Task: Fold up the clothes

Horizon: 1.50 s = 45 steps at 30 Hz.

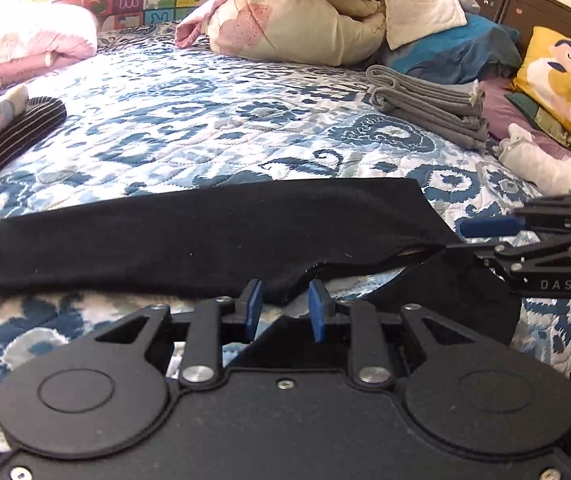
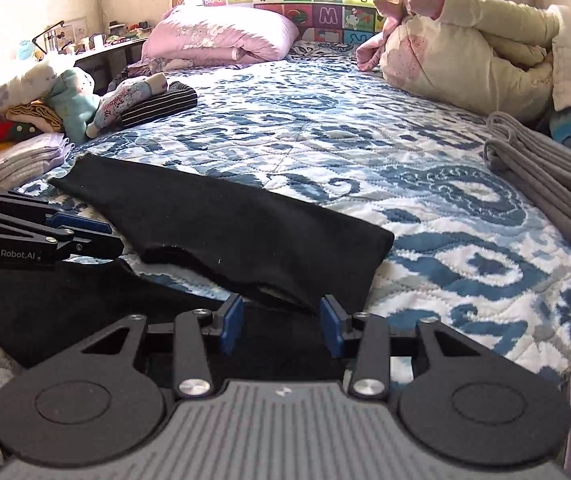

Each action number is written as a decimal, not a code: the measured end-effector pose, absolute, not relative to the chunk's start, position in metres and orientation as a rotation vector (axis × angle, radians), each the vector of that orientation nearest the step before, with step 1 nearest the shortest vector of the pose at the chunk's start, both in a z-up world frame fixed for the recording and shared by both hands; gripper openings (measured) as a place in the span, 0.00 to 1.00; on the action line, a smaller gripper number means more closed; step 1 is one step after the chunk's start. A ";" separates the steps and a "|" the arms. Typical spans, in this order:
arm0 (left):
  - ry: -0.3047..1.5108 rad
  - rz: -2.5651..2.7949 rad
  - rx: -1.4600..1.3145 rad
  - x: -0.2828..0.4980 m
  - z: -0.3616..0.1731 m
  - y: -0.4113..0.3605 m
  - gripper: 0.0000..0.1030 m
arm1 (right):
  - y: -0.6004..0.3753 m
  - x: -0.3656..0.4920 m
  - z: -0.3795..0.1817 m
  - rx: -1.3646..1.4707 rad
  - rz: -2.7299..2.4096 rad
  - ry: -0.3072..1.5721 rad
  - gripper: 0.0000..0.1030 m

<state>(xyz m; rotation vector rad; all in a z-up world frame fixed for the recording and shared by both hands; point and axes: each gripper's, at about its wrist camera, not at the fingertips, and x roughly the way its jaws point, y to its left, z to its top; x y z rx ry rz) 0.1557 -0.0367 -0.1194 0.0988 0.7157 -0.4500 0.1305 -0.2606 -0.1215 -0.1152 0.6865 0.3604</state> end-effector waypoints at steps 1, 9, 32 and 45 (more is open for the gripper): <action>0.712 -0.466 0.136 0.161 -0.120 -0.042 0.22 | -0.257 0.137 -0.123 -0.160 0.365 0.684 0.41; 0.702 -0.501 0.513 0.173 -0.149 -0.078 0.12 | -0.229 0.162 -0.143 -0.421 0.419 0.717 0.36; 0.747 -0.459 0.242 0.185 -0.155 -0.075 0.08 | -0.248 0.185 -0.152 -0.157 0.496 0.839 0.18; 0.709 -0.554 0.165 0.180 -0.125 -0.095 0.16 | -0.303 0.187 -0.136 0.089 0.385 0.794 0.30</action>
